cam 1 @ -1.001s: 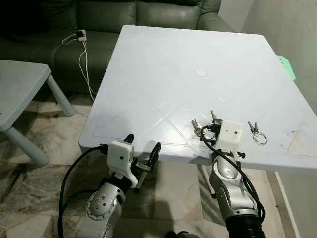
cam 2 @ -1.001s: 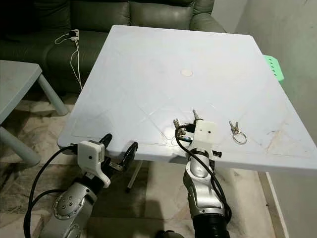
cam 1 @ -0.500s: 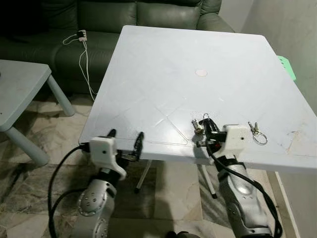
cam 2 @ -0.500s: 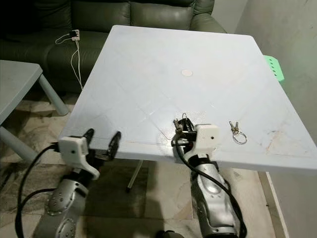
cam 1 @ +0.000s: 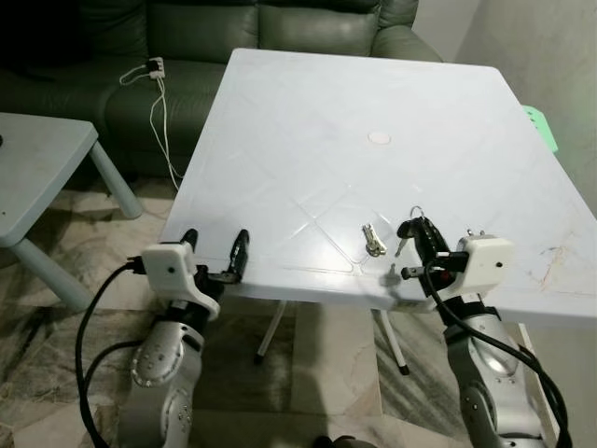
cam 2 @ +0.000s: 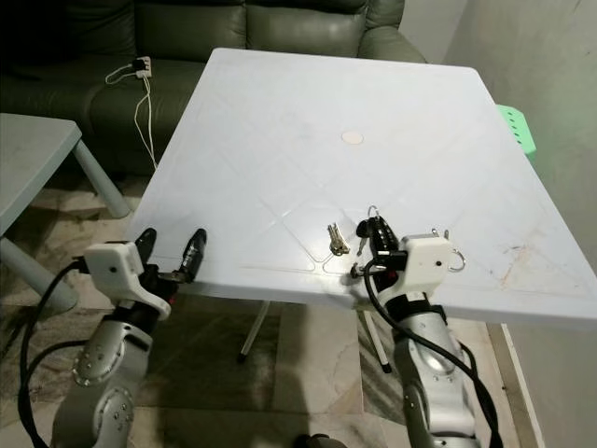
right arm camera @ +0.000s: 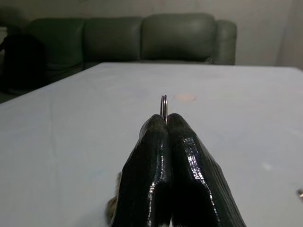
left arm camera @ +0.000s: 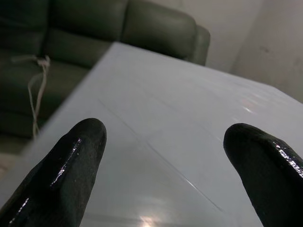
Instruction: Hang keys on a hook
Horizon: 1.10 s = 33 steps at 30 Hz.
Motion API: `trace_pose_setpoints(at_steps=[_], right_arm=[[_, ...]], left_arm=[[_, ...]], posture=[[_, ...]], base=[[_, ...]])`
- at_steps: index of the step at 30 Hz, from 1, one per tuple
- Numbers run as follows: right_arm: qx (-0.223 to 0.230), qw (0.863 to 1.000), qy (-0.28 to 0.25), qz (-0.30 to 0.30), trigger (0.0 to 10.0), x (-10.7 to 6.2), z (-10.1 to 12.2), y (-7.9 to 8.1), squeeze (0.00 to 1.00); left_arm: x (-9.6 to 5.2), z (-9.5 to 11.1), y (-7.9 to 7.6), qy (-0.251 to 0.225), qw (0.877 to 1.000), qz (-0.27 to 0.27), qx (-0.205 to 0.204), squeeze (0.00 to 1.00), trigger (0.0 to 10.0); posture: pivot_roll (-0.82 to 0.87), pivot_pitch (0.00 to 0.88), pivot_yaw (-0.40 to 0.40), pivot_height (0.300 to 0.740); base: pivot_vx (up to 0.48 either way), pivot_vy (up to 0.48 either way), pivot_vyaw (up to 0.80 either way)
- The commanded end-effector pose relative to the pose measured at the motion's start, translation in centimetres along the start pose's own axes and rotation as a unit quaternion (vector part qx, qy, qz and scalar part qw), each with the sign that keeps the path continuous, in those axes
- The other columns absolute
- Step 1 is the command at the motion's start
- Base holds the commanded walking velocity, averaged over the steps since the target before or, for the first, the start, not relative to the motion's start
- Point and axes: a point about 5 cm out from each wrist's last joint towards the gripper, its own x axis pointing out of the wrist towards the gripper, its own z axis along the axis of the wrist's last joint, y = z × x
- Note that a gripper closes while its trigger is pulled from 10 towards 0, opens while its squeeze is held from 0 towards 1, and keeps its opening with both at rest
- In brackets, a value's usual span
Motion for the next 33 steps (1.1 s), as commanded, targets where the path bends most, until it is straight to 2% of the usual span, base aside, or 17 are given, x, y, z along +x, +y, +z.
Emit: trace_pose_setpoints(at_steps=[1, 6, 19, 33], right_arm=[[-0.006, 1.000, -0.020, -0.004, 10.0, 0.3, 0.9, -0.5, 0.00], [-0.010, 0.999, -0.034, -0.006, 10.0, 0.8, 1.6, -0.8, 0.00], [-0.030, 0.999, 0.024, -0.031, 10.0, 0.6, 0.3, -1.4, 0.00], [-0.026, 0.998, 0.048, -0.039, 10.0, 0.7, -0.3, -1.3, 0.00]], left_arm=[[0.2, 0.3, 0.3, -0.009, 1.000, 0.004, 0.000, 0.00, 10.0], [0.9, 1.2, 0.9, -0.030, 0.999, 0.011, 0.002, 0.00, 10.0], [0.8, -0.1, 1.0, -0.017, 1.000, 0.021, -0.006, 0.00, 10.0], [1.0, -0.2, 1.1, -0.019, 0.999, 0.026, -0.005, 0.00, 10.0]], posture=[[0.02, 0.079, -0.072, 0.740], [0.02, 0.063, -0.068, 0.740], [0.00, 0.070, -0.064, 0.740], [0.00, 0.072, -0.059, 0.740]], base=[[0.000, 0.000, 0.00], [0.000, 0.000, 0.00], [0.000, 0.000, 0.00], [0.000, 0.000, -0.76]])
